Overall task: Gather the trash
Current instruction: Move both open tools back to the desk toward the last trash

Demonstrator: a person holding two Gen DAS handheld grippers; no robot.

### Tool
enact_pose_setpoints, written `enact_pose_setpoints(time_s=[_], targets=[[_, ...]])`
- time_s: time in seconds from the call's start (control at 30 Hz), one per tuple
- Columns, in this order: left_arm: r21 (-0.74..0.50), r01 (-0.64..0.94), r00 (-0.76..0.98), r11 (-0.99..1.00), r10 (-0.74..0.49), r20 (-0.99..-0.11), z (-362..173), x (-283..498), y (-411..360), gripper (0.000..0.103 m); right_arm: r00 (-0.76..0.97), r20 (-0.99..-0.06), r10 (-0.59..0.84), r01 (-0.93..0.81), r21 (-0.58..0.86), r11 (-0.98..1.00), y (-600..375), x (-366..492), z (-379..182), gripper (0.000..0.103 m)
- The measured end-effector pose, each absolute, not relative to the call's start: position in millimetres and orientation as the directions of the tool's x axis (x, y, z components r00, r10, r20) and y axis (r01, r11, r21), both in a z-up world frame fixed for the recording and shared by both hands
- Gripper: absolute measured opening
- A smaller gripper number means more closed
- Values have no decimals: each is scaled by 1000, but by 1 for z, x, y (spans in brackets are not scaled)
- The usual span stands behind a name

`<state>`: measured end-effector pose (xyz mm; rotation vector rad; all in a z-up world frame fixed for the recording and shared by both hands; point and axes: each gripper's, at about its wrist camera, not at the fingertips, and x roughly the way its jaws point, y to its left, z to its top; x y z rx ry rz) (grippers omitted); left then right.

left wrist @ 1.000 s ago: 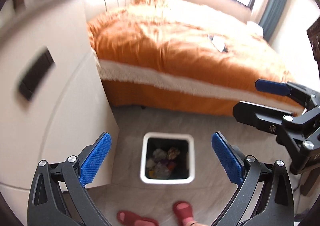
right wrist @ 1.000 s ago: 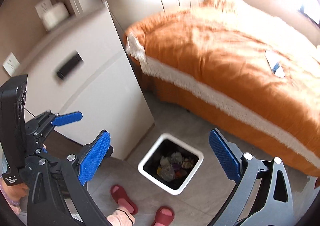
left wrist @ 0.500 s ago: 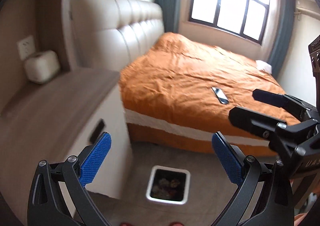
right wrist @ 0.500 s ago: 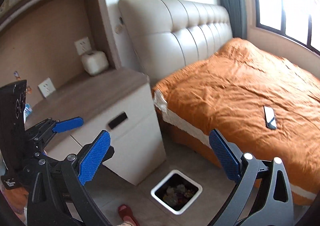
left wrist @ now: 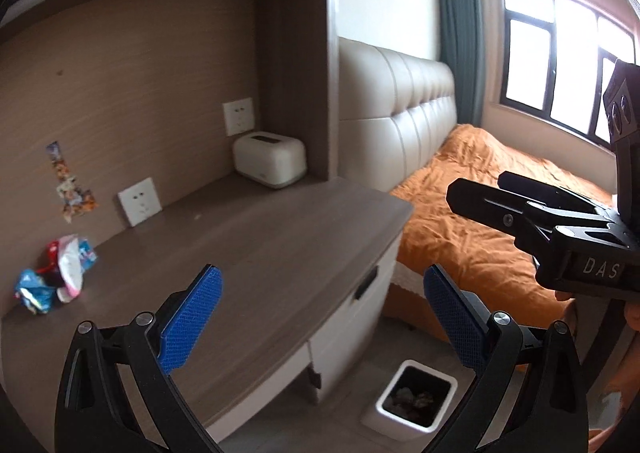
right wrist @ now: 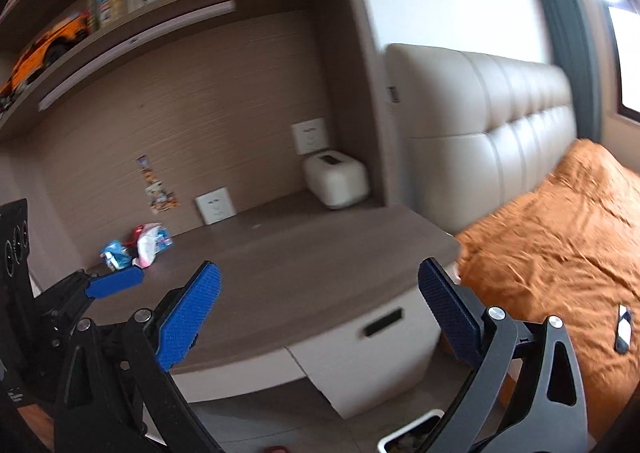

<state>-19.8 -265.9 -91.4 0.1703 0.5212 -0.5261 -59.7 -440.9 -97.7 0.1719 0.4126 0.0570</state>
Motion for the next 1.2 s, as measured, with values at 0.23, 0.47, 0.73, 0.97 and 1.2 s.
enact_pose_setpoints(time_s=[0.23,0.47,0.73,0.97,1.2], targets=[[16,373,808,928,-316,-497,-83,21,-170,99,896,-386,217,-169,155,973,-347,-2,-82,98],[11,237,844,971,-200,-498,-83,70,-67,99,850,-408,332,-302,137,943,-232,69,-77,98],[-4,115,860,993,-102,-499,-89,110,24,99,800,-435,414,-408,111,906,-145,126,-87,98],[1,62,856,998,-53,-513,-98,134,72,99,766,-463,446,-446,119,887,-96,158,-98,98],[5,25,839,1000,-19,-544,-115,164,104,99,737,-501,454,-460,122,880,-67,185,-116,98]])
